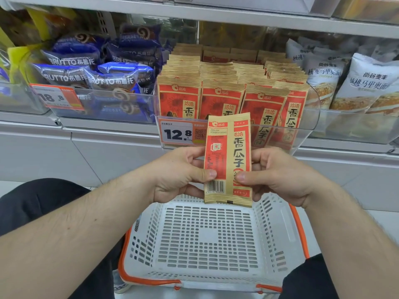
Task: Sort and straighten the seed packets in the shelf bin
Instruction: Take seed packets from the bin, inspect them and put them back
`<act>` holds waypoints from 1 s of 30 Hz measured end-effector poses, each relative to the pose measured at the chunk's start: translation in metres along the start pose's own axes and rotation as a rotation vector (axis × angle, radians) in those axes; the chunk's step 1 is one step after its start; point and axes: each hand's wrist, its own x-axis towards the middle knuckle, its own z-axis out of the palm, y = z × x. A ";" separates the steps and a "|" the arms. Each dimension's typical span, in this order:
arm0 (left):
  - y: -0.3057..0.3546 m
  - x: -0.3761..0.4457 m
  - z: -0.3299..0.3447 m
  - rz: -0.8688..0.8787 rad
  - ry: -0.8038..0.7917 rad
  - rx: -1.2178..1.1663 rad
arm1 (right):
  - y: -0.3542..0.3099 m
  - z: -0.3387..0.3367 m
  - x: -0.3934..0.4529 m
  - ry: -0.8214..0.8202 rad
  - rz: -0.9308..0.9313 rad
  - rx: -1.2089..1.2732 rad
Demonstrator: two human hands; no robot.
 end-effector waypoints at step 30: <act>-0.006 0.002 0.012 0.119 0.033 -0.078 | -0.007 0.038 0.008 0.250 -0.316 -0.106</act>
